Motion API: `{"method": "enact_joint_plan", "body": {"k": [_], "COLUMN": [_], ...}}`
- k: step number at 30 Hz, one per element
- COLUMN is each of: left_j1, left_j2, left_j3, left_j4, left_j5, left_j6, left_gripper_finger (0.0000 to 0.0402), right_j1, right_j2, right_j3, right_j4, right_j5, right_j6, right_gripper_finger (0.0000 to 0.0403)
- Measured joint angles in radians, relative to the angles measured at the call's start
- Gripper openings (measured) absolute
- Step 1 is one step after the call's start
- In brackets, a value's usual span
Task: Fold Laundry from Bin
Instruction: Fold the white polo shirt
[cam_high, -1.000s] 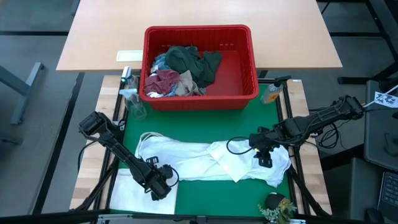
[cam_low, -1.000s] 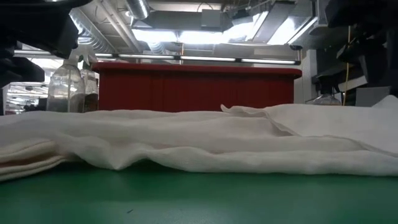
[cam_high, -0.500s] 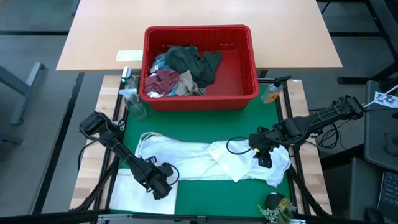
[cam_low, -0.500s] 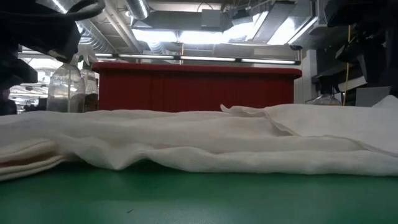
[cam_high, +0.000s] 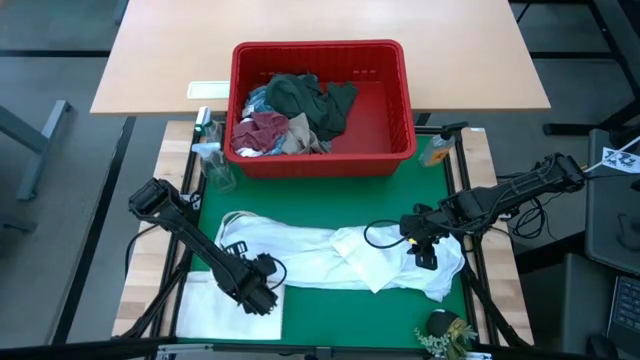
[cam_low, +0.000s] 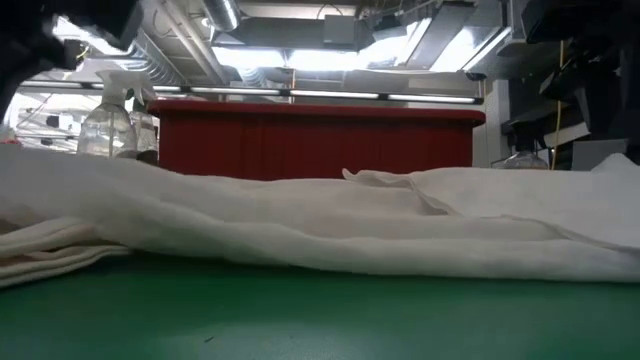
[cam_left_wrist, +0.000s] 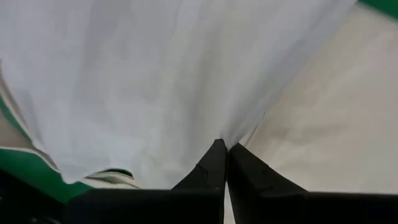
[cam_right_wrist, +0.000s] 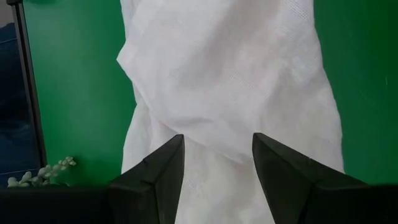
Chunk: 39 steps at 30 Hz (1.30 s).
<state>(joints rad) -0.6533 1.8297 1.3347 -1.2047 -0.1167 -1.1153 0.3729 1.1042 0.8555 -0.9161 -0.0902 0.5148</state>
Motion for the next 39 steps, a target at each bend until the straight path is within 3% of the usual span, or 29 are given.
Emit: {"method": "enact_joint_plan", "body": {"k": [10, 15, 29, 39], "left_j1": [0.005, 0.037, 0.198, 0.281], "left_j2": [-0.002, -0.002, -0.002, 0.017], "left_j3": [0.114, 0.15, 0.154, 0.155], "left_j4": [-0.016, 0.041, 0.623, 1.037], "left_j5": [-0.177, -0.259, -0.337, -0.294], "left_j6": [0.005, 0.092, 0.531, 0.746], "left_gripper_finger": [0.0001, 0.0, 0.0, 0.0], "right_j1": [0.0, 0.0, 0.0, 0.0], "right_j2": [0.0, 0.0, 0.0, -0.003], "right_j3": [0.0, 0.0, 0.013, 0.194], "right_j4": [0.002, 0.002, -0.015, -0.17], "right_j5": [0.01, 0.01, 0.0, 0.014], "right_j6": [0.002, 0.003, 0.005, 0.004], "right_gripper_finger": [0.0191, 0.0191, 0.0191, 0.0191]}}
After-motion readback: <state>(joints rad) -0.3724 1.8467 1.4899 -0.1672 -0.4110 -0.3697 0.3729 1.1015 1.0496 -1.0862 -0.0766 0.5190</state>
